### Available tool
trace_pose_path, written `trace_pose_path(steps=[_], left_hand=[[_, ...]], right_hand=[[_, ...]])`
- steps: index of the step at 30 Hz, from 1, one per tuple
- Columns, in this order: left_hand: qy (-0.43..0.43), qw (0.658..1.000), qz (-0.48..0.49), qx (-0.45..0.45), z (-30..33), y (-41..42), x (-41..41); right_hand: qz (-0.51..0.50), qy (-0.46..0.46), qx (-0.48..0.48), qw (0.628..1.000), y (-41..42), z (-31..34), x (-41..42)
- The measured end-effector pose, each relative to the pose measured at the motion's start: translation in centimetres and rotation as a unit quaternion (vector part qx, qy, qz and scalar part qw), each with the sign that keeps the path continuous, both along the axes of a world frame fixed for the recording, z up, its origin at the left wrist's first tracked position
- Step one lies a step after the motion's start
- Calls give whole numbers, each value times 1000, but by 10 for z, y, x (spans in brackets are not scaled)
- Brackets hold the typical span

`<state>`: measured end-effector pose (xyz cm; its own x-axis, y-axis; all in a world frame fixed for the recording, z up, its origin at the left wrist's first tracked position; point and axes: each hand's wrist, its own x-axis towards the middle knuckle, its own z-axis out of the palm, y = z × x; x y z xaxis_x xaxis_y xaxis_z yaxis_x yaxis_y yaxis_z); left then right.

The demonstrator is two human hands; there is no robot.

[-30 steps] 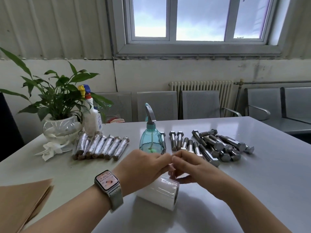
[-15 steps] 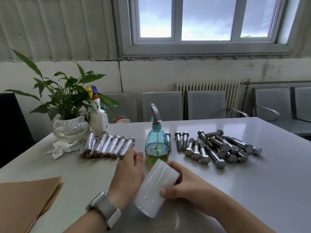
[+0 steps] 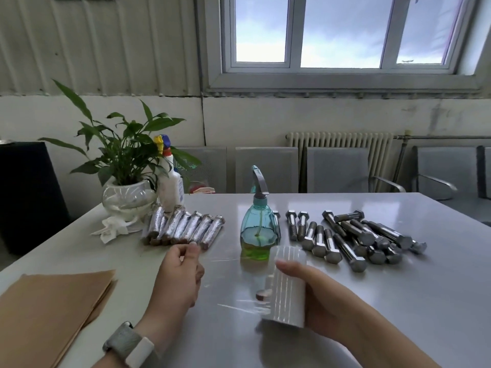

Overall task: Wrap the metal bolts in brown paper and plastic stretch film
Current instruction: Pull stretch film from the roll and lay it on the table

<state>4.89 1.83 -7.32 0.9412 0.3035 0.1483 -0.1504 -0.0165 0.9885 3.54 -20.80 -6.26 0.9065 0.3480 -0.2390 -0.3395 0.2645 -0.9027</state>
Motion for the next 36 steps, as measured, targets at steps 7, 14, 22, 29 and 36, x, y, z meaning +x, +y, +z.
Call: trace_pose_path(steps=[7,14,22,29,36], left_hand=[[-7,1000,9,9,-1,11,-3],[-7,995,22,100,-5,17,0],[50,995,7,91,-8,23,1],[140,984,-106,18,2,16,-8],[238,931,-261,98,14,21,-18]], right_hand=[[3,27,10,1000,-12,9,1],[-14,24,23,999,-23,13,3],[-41,14,-69,997,-30,15,3],[-30,53,-40,997,-41,21,5],[-1,37,-25,999,-50,28,5]])
